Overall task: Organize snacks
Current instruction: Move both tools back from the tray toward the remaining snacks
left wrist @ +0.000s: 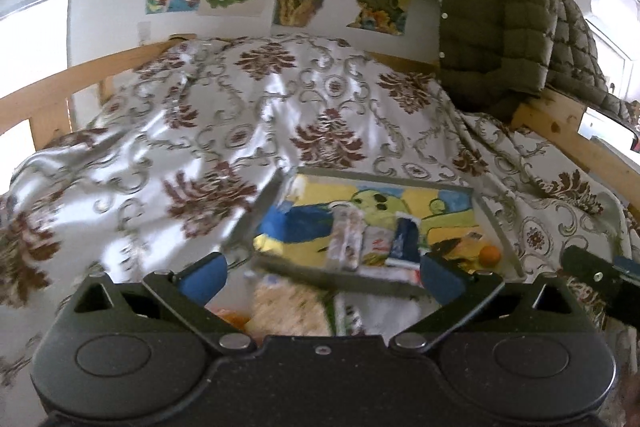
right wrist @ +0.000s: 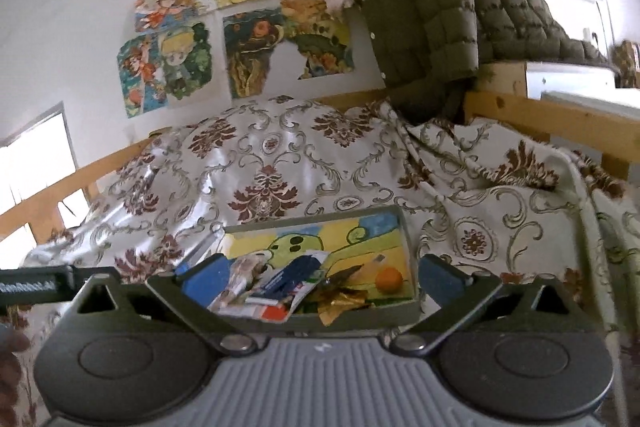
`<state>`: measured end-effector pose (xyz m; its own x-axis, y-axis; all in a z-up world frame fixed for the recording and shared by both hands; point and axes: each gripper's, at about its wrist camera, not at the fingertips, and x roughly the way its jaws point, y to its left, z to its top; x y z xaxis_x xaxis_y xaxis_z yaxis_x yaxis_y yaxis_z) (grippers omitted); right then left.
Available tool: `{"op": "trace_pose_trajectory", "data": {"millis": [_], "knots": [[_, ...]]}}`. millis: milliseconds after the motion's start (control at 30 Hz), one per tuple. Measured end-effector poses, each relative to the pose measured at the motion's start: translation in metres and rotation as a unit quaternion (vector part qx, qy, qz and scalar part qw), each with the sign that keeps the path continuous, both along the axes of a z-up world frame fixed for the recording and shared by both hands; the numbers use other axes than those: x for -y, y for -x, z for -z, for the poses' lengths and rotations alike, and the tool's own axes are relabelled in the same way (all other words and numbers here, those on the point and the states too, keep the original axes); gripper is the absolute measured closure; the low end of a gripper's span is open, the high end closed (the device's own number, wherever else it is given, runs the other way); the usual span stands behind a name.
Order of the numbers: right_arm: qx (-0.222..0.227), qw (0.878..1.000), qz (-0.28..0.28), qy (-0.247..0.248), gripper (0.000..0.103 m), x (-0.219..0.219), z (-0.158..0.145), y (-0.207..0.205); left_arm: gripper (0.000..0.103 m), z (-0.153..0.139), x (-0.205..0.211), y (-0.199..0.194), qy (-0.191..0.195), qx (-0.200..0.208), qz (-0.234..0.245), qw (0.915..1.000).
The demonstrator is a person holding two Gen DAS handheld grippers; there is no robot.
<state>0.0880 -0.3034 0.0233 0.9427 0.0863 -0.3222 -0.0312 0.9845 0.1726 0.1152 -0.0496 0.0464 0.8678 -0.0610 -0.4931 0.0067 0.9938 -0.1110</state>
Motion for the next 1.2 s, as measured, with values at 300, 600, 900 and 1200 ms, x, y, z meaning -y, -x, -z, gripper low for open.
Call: {"op": "trace_pose_trajectory", "data": {"millis": [300, 600, 900, 1200], "knots": [[-0.008, 1.000, -0.007, -0.004, 0.000, -0.015, 0.003, 0.040, 0.001, 0.010, -0.028, 0.055, -0.044, -0.003, -0.042, 0.9981], [-0.038, 0.999, -0.033, 0.013, 0.000, -0.044, 0.014, 0.059, 0.001, 0.026, -0.055, 0.078, -0.060, -0.028, -0.062, 0.9959], [-0.059, 0.991, -0.077, 0.092, 0.000, -0.087, 0.027, 0.064, 0.001, 0.040, -0.073, 0.071, -0.077, -0.052, -0.071, 0.9932], [-0.092, 0.981, -0.113, 0.126, 0.000, -0.108, 0.043, 0.050, 0.001, 0.052, -0.090, 0.049, -0.092, -0.078, -0.067, 0.9904]]}}
